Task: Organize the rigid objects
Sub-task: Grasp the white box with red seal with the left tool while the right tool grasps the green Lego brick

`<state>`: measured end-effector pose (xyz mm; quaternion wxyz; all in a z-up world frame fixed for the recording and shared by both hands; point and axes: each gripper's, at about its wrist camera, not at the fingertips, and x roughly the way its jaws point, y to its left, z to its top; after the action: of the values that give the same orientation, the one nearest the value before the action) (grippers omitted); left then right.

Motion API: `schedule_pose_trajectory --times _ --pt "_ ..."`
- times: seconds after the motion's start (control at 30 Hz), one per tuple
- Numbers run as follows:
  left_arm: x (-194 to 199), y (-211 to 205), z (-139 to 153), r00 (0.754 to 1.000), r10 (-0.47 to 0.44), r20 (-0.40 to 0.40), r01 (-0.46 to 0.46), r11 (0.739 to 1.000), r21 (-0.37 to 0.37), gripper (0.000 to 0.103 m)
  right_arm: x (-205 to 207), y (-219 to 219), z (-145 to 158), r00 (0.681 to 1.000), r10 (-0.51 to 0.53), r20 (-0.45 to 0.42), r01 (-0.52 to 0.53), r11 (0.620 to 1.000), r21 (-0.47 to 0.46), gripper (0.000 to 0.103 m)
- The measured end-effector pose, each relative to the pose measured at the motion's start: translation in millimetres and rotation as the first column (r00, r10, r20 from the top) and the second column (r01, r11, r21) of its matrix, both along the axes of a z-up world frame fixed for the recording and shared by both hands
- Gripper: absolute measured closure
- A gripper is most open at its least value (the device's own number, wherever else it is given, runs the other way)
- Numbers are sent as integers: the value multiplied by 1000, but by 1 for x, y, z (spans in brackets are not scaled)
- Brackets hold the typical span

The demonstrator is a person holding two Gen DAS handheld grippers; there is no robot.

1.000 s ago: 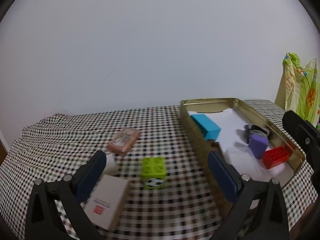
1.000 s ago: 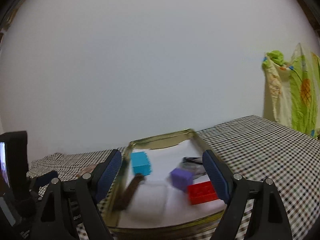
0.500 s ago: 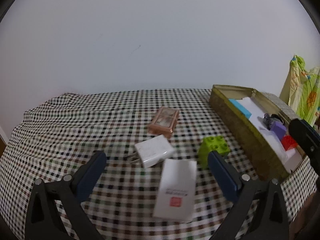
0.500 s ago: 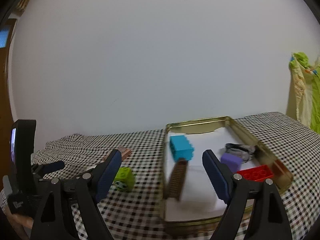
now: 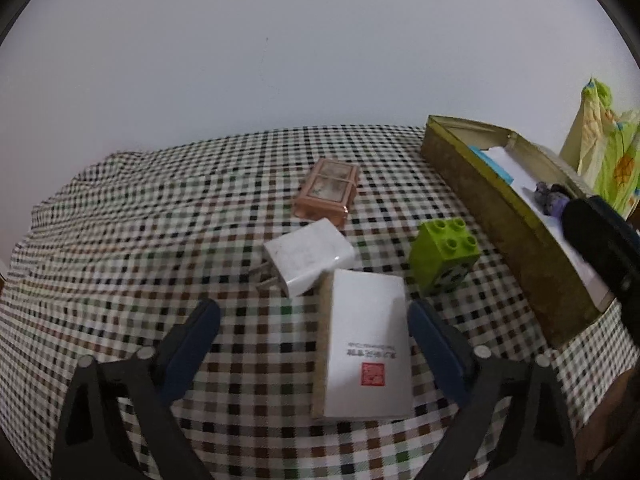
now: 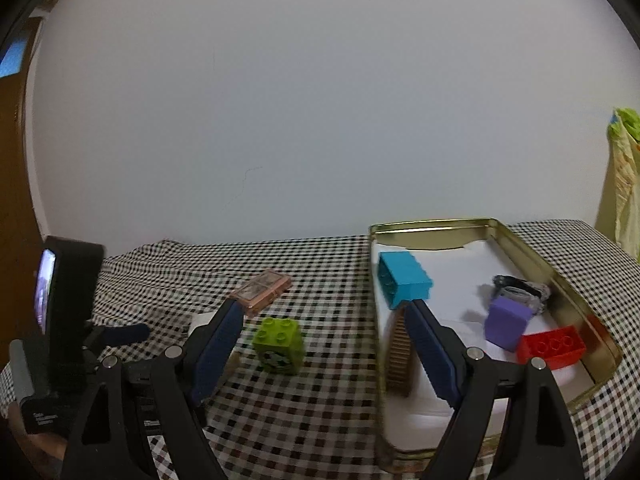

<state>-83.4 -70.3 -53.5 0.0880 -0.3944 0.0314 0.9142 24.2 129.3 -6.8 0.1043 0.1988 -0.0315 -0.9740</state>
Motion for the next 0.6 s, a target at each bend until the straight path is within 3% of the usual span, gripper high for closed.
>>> schedule_pose_trajectory --times 0.1,0.2,0.27,0.4,0.6 --pt "-10 3 -12 997 3 83 -2 1000 -19 33 -3 -11 -1 1000 30 7 -30 999 24 18" --pt "-6 0 -11 996 -2 88 2 1000 -6 45 -10 -18 -3 999 41 22 -42 998 37 18" --pt "-3 -2 -8 997 11 81 -10 1000 -7 59 -12 -20 -4 999 42 33 -44 998 42 18" --pt "0 -15 -2 995 72 61 -71 997 -24 62 -23 -26 -9 995 61 76 -65 997 47 18" --pt "6 -47 21 978 198 -61 -197 980 15 62 -48 -41 -20 981 83 178 -93 995 47 20"
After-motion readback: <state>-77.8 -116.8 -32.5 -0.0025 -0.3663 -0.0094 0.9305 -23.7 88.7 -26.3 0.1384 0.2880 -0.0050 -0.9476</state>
